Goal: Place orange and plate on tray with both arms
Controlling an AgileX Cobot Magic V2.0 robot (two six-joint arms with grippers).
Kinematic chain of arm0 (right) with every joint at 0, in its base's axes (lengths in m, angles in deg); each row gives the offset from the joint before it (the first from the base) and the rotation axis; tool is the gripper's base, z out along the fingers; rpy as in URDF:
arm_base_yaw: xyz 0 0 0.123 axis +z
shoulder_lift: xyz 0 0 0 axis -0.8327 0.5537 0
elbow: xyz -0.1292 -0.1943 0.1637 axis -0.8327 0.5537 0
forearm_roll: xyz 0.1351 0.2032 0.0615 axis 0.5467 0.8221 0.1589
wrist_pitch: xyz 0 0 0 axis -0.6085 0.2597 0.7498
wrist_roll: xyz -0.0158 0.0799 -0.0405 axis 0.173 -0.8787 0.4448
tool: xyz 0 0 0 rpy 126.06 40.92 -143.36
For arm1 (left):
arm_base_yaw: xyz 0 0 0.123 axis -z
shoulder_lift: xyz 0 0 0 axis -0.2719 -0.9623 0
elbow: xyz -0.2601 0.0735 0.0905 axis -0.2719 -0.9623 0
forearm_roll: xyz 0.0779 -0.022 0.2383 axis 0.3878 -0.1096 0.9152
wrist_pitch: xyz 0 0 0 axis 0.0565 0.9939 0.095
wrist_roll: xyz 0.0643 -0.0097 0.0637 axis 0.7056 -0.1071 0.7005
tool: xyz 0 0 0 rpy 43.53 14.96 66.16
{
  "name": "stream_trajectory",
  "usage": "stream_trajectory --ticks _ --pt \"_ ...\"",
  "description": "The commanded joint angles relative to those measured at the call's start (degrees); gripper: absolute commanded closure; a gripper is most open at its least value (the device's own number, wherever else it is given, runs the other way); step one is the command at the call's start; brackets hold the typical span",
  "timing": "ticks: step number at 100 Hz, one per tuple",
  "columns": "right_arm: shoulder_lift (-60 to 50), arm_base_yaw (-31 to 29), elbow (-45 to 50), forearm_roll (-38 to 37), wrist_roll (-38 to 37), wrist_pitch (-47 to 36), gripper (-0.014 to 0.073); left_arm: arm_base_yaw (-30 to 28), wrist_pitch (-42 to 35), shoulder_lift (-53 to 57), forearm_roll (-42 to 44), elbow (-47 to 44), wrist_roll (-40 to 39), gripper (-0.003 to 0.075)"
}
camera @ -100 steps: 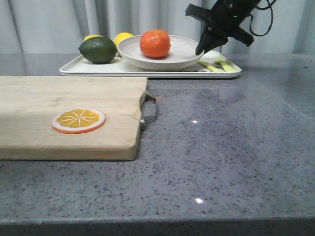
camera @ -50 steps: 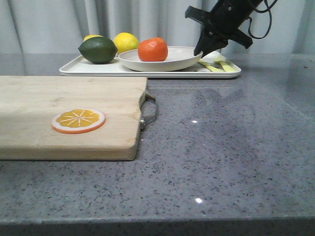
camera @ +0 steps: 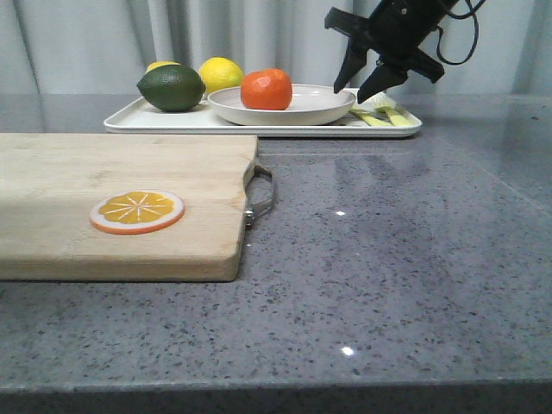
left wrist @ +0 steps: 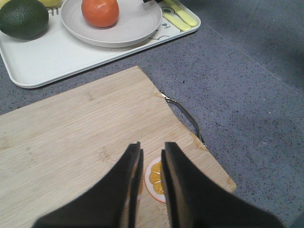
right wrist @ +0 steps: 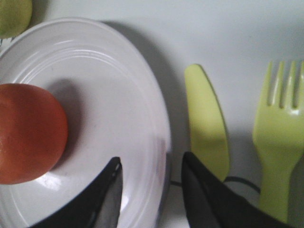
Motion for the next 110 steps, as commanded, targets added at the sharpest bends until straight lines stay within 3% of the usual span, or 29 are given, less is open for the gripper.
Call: stream_trajectory --ticks 1,14,36,64,85,110 --pt "-6.26 -0.96 -2.04 1.09 0.69 -0.34 0.0269 -0.13 -4.43 0.41 -0.99 1.51 -0.22 0.0625" --pt "-8.84 -2.04 -2.04 1.09 0.69 1.76 0.0321 -0.13 -4.43 0.41 -1.57 1.51 -0.22 0.0625" --pt "-12.69 -3.07 -2.10 -0.72 0.69 7.95 0.0671 -0.13 -4.43 0.41 -1.80 1.51 -0.22 0.0625" --pt "-15.90 -2.71 -2.10 -3.94 0.69 16.76 0.0659 -0.13 -4.43 0.41 -1.80 1.51 -0.12 0.0627" --pt "-21.35 -2.71 -1.97 -4.82 0.83 16.76 0.0659 -0.13 -4.55 0.41 -1.69 1.51 0.21 0.0741" --pt "-27.29 -2.36 -1.97 -4.87 1.17 16.76 0.0659 -0.13 -4.77 0.53 -1.58 1.43 0.21 0.0739"
